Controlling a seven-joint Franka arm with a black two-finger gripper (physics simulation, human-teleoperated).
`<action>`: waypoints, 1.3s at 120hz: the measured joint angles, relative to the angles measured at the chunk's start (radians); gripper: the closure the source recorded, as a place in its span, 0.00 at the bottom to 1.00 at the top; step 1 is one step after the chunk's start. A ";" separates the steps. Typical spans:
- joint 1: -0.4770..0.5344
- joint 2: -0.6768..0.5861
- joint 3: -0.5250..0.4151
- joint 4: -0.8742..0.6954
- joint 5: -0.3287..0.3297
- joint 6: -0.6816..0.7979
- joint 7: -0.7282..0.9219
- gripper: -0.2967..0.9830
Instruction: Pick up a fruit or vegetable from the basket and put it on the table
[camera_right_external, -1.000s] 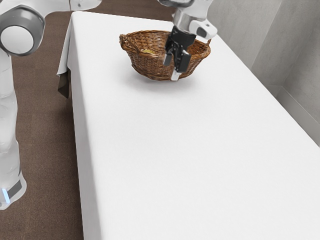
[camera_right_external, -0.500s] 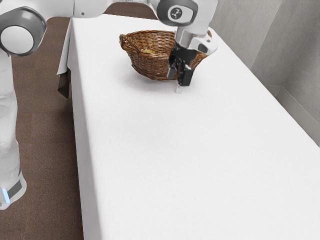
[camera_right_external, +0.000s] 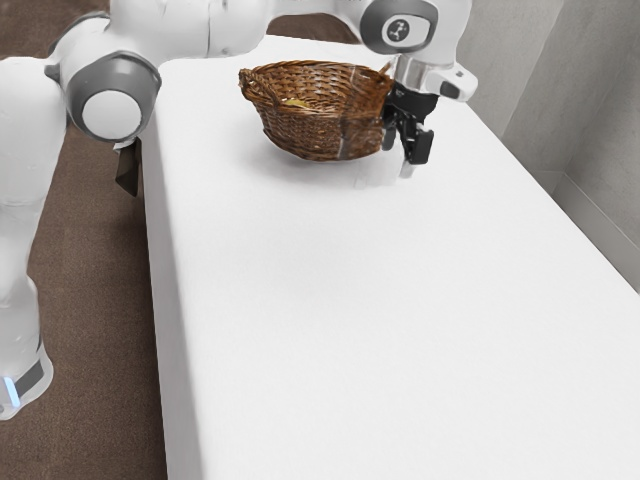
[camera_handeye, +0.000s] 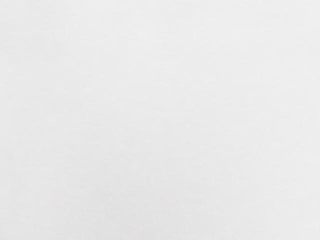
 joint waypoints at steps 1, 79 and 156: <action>-0.001 0.012 0.008 0.017 -0.003 -0.003 0.004 0.23; -0.010 0.085 0.056 0.117 -0.051 -0.081 0.192 0.23; -0.010 0.085 0.056 0.117 -0.052 -0.084 0.255 0.23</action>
